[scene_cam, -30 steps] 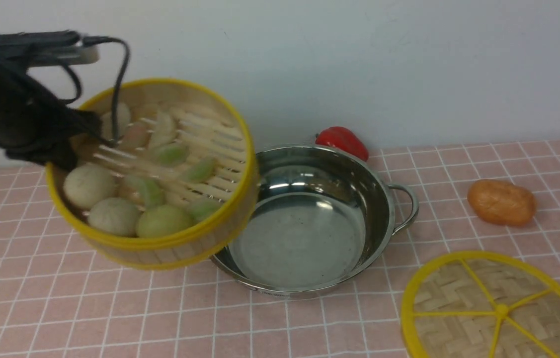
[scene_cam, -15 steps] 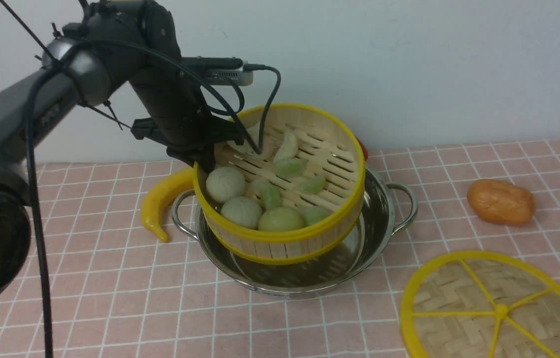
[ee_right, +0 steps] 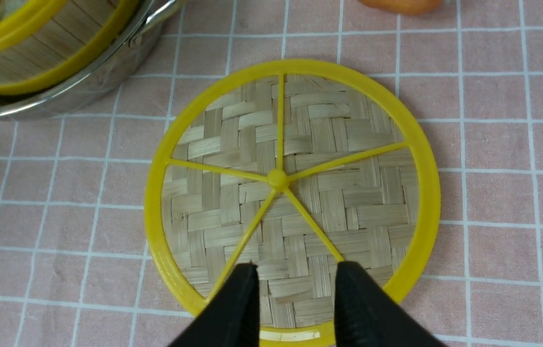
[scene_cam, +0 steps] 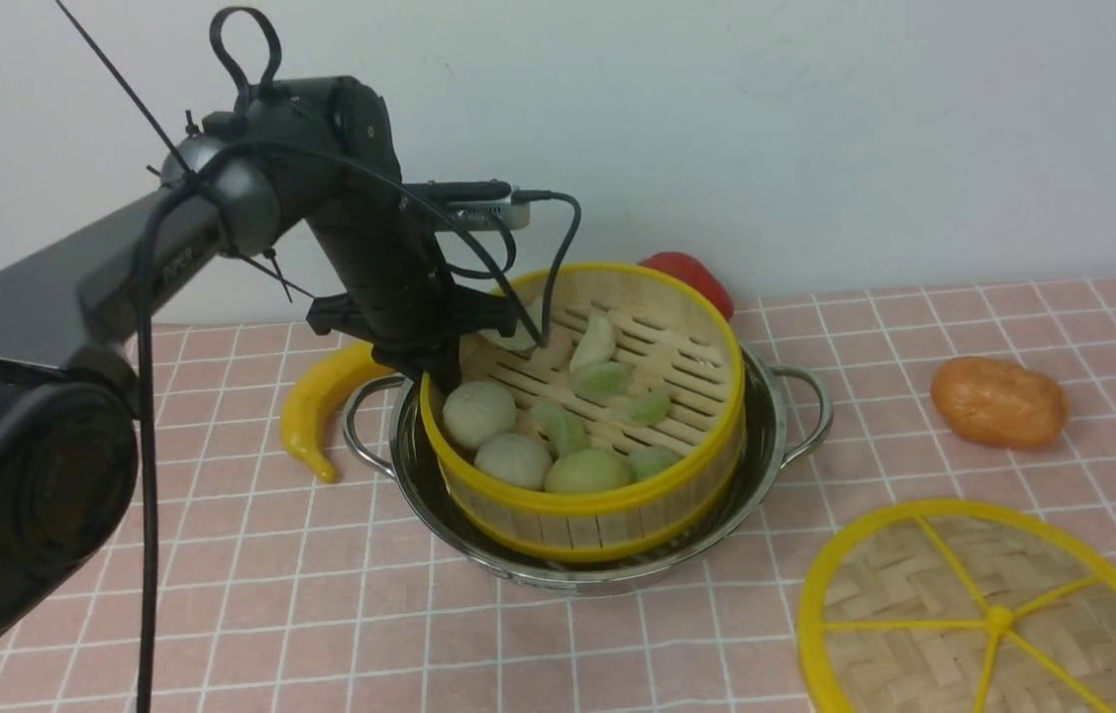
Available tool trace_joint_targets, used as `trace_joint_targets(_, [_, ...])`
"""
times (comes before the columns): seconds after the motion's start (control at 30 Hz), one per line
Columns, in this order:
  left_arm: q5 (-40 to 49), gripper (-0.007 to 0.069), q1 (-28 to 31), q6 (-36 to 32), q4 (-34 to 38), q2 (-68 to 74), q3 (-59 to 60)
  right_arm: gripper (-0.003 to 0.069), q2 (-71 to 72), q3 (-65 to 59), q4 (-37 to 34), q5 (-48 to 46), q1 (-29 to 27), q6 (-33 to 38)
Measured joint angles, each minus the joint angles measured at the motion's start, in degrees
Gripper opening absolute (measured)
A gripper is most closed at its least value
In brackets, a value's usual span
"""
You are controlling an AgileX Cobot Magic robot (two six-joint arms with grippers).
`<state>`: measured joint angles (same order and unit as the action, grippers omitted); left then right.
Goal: Place the steamer in the pot on the pink tablecloth, and put the lid on the steamer.
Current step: 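Place the bamboo steamer basket with dumplings into the steel pot with the left gripper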
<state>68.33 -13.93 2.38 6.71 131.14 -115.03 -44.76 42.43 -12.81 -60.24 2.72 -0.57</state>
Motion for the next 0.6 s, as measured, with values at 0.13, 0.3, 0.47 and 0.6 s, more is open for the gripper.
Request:
trace_joint_targets(0.13, [-0.4,0.0029,-0.3,0.0,-0.4,0.4,0.0,0.0240,0.0,0.0,0.0,0.0,0.0,0.0])
trace_joint_targets(0.3, [-0.7,0.0029,-1.3,0.1,-1.6,1.4,0.0,0.0240,0.0,0.0,0.0,-0.1,0.0,0.0])
trace_joint_targets(0.47, [-0.9,0.0029,-2.0,0.1,-3.0,2.4,0.0,0.0240,0.0,0.0,0.0,-0.9,0.0,0.0])
trace_joint_targets(0.6, [-1.0,0.0029,-2.0,0.1,-3.4,2.4,0.0,0.0240,0.0,0.0,-0.1,-1.1,0.0,0.0])
